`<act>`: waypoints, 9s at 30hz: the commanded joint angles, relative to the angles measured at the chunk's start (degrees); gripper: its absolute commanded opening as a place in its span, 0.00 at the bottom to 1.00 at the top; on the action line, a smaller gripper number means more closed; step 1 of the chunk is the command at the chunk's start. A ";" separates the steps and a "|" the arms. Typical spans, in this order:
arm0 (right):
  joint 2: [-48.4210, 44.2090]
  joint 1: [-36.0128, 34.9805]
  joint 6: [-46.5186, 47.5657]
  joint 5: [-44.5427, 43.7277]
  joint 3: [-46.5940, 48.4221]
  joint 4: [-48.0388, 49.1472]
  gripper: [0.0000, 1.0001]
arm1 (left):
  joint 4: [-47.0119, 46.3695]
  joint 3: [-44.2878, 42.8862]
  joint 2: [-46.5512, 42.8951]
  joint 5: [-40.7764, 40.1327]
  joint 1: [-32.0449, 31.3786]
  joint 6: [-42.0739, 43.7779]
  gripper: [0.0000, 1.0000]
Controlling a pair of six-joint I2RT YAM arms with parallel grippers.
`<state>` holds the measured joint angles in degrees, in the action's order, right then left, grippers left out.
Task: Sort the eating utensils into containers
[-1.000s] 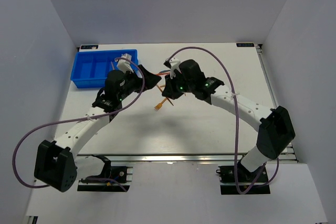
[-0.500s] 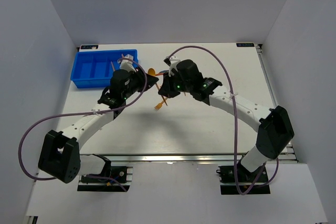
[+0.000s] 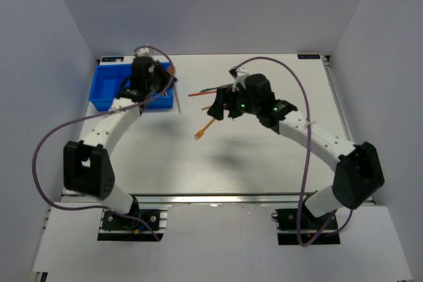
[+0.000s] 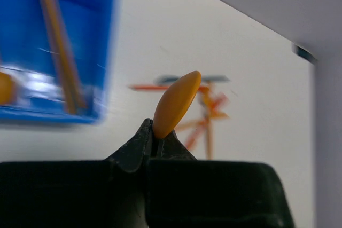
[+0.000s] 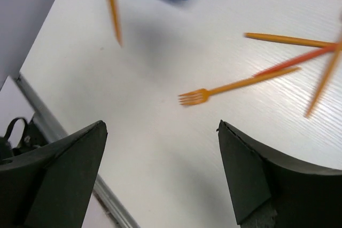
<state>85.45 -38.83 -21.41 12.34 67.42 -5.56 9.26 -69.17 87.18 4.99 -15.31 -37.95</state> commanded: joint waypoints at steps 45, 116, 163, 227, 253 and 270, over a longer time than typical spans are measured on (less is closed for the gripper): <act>-0.03 2.00 -6.51 -33.52 -4.14 -4.64 0.89 | 19.45 -34.13 11.20 -12.82 16.54 8.78 0.98; 3.23 -8.10 4.71 -4.60 8.26 0.55 0.00 | -16.64 16.34 -14.84 2.22 -11.76 -11.09 0.84; -19.18 6.40 -1.27 -7.23 -23.47 4.33 0.89 | -0.82 -37.53 35.52 -31.89 19.35 31.98 0.00; 48.59 1.39 -17.52 -38.88 40.16 -20.37 0.19 | 18.52 22.94 -38.13 -19.59 9.95 17.56 0.98; 7.02 -9.06 3.74 -8.47 2.99 11.80 0.00 | -20.59 27.51 -31.99 16.11 2.75 -12.14 0.98; 5.96 -17.86 4.62 -8.12 9.57 10.92 0.00 | -17.61 29.09 -27.06 8.89 -0.07 -13.38 0.20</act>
<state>90.85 -56.66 -17.56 3.44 73.76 2.96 -7.29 -40.25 59.83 14.09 -15.14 -52.23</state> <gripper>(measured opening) 0.122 0.249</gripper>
